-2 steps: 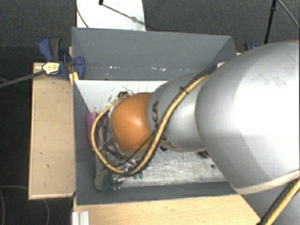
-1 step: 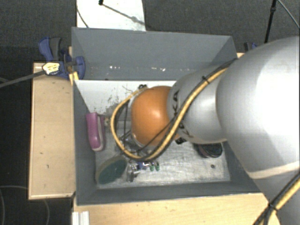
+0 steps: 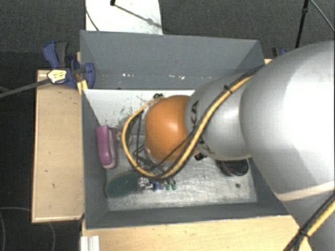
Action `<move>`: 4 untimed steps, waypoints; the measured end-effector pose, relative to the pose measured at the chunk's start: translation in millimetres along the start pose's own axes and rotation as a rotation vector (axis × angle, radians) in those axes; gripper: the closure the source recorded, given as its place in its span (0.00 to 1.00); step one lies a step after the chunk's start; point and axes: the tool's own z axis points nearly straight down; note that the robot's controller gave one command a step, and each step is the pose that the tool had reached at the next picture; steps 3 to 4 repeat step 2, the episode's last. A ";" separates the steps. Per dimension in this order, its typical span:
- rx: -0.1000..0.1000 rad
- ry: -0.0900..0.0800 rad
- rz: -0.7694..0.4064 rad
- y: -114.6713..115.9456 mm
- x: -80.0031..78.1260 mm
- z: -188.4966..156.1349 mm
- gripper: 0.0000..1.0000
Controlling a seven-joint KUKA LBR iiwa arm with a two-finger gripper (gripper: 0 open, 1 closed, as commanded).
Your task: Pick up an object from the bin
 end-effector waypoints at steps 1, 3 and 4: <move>0.004 0.001 -0.159 -52.6 -11.0 -119.8 1.00; 0.004 0.000 -0.525 -91.5 1.1 -253.1 1.00; 0.004 0.000 -0.525 -91.5 1.1 -253.1 1.00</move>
Offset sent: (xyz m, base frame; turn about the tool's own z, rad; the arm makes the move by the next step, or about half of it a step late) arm 0.0165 -0.0487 0.1157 -0.1626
